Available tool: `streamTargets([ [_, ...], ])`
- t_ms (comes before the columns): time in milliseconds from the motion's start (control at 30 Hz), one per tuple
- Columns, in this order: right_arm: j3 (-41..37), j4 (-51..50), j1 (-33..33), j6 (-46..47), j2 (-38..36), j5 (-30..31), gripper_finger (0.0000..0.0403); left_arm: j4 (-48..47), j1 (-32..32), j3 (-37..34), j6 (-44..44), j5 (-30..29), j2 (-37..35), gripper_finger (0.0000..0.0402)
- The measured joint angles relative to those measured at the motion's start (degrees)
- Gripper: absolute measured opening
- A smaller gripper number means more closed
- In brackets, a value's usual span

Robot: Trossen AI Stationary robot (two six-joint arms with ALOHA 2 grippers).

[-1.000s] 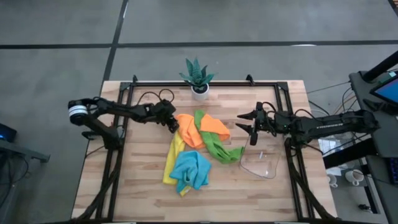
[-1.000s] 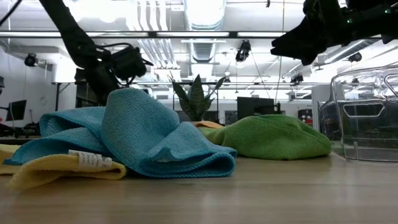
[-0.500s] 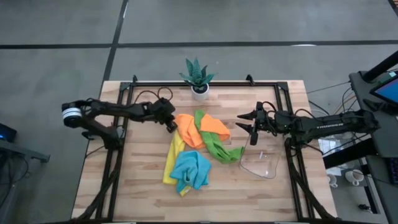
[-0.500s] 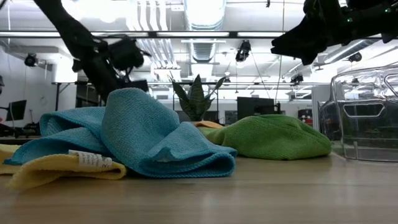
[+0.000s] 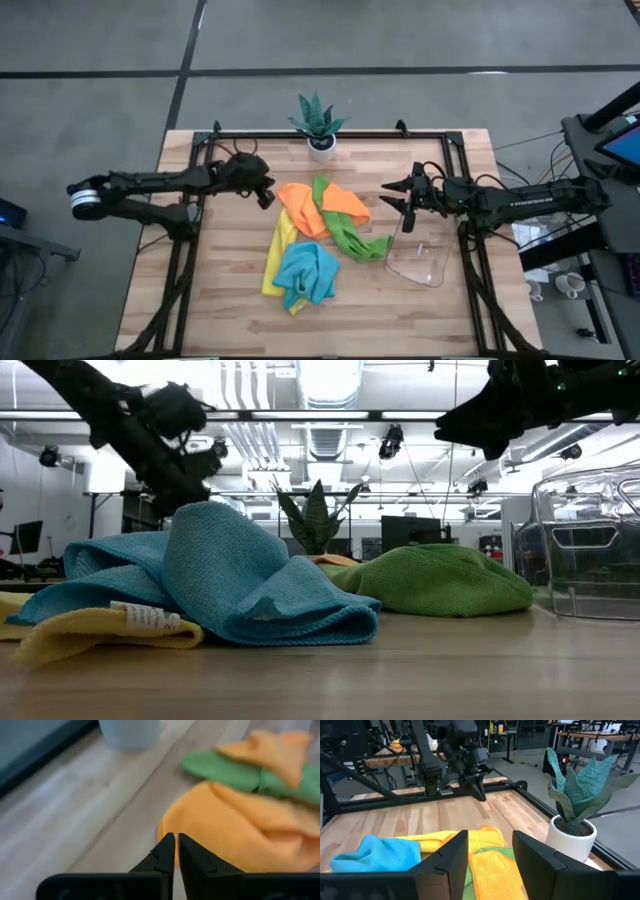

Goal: Roll microfiber towels into tight, uniform cylinder then place into a basket
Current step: Move the orange microfiber cloth from center to top right

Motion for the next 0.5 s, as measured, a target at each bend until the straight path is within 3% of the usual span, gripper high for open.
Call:
streamTargets([
  [333,0.18,0.04,0.0,-0.14,1.32,-0.01,0.0144,5.36,0.0,1.38,-0.84,1.54,16.53,0.0137],
  [500,0.28,0.01,0.0,-0.71,2.32,-0.01,0.0145,5.91,0.06,3.43,-0.32,1.67,21.93,0.0173],
])
